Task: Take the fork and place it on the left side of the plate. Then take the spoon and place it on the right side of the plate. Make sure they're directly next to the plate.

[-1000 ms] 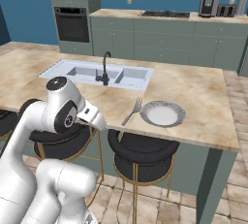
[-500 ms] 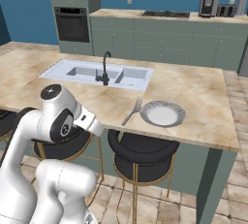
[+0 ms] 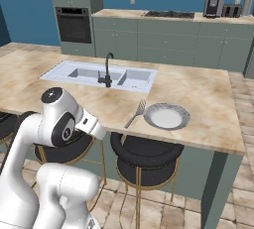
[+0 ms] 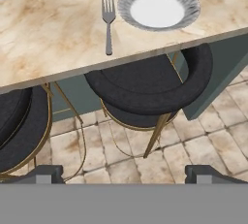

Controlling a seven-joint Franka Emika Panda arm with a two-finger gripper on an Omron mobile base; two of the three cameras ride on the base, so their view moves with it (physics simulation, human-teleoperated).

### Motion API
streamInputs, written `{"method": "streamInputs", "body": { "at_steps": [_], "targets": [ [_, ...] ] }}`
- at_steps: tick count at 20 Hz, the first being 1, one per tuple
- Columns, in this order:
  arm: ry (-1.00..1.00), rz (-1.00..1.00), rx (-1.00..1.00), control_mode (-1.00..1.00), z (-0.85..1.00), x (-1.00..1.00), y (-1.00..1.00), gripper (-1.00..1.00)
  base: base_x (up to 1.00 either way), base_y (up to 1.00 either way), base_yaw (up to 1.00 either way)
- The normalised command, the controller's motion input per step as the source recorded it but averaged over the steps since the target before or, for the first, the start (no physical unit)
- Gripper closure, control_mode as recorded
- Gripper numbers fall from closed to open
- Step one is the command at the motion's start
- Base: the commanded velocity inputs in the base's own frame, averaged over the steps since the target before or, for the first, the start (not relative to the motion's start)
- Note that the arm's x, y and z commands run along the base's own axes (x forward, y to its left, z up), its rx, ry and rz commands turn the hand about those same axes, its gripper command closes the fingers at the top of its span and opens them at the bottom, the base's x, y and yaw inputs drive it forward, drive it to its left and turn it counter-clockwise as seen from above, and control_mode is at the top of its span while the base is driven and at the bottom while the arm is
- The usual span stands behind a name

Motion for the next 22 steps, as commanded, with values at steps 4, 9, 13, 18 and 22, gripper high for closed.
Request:
{"method": "streamInputs", "body": {
  "at_steps": [4, 9, 13, 18, 22],
  "targets": [
    [0.0, 0.0, 0.0, 1.0, 0.0, 0.0, 0.0, -1.0, 0.0, 0.0, 0.0],
    [0.0, 0.0, 0.0, 1.0, 0.0, 0.0, 0.0, -1.0, 0.0, 0.0, 0.0],
    [0.0, 0.0, 0.0, 1.0, 0.0, 0.0, 0.0, -1.0, 0.0, 0.0, 0.0],
    [0.0, 0.0, 0.0, 1.0, 0.0, 0.0, 0.0, -1.0, -0.53, -0.05, 0.02],
    [0.0, 0.0, 0.0, 1.0, 0.0, 0.0, 0.0, -1.0, -1.0, -0.58, 0.0]
  ]
}}
